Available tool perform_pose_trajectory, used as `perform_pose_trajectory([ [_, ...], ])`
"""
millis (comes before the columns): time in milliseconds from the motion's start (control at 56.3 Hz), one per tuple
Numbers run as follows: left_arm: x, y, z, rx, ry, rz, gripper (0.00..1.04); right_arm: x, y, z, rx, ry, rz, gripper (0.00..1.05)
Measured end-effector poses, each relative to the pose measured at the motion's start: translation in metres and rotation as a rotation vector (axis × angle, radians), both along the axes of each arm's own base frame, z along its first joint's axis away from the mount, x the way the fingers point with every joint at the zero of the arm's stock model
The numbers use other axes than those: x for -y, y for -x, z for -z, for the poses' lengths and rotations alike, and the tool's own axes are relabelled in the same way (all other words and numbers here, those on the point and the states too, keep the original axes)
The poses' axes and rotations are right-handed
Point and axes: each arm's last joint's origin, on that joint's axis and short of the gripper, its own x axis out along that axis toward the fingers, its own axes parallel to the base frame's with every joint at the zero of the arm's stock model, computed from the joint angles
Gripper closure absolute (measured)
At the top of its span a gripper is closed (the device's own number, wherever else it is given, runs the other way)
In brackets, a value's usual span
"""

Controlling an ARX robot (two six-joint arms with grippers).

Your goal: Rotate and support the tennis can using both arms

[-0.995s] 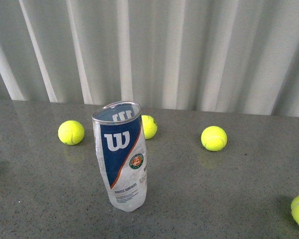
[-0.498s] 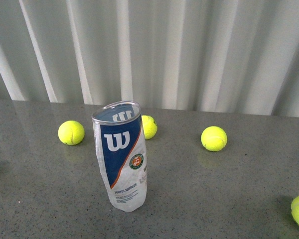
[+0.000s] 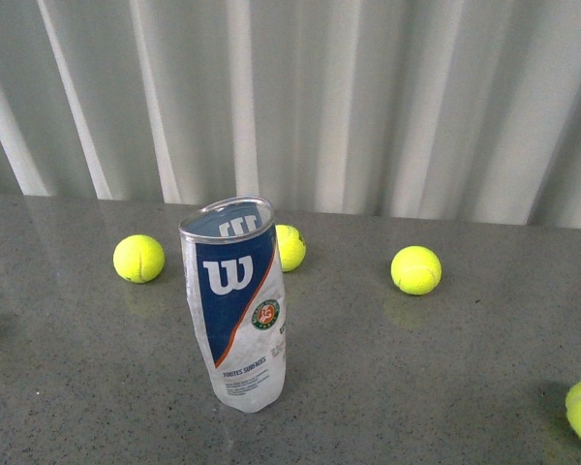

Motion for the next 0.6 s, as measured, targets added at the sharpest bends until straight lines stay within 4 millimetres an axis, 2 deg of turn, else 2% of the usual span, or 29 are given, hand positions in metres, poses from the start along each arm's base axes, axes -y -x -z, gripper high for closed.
perform_pose_trajectory([
  [107, 0.0, 0.0, 0.0, 0.0, 0.0, 0.0, 1.01, 0.0, 0.0, 0.0, 0.0, 0.0, 0.0, 0.07],
  [249, 0.0, 0.0, 0.0001, -0.001, 0.001, 0.0, 0.71, 0.0, 0.0, 0.0, 0.0, 0.0, 0.0, 0.07],
  [498, 0.0, 0.0, 0.0001, 0.0, 0.0, 0.0, 0.07, 0.0, 0.0, 0.0, 0.0, 0.0, 0.0, 0.07],
  [604, 0.0, 0.0, 0.0001, 0.0, 0.0, 0.0, 0.07, 0.0, 0.0, 0.0, 0.0, 0.0, 0.0, 0.07],
])
